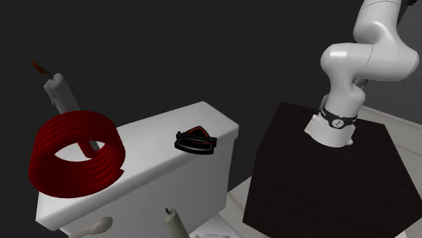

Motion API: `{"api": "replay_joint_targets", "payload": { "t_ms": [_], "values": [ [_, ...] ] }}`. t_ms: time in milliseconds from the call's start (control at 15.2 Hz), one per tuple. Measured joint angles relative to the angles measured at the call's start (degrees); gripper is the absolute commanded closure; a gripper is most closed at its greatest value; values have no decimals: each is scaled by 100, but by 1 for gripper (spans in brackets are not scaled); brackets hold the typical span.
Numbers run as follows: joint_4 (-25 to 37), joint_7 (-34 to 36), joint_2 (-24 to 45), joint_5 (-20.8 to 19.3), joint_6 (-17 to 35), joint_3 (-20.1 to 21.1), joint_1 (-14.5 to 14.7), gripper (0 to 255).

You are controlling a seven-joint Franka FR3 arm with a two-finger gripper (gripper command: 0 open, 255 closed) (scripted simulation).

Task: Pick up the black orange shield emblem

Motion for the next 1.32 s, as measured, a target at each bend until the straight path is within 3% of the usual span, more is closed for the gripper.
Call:
{"api": "replay_joint_targets", "payload": {
  "t_ms": [396,1320],
  "values": [
    [-91,121,521,-145,483,-183,-252,0],
    [497,507,2761,-521,1725,-893,-1050,0]
  ]
}}
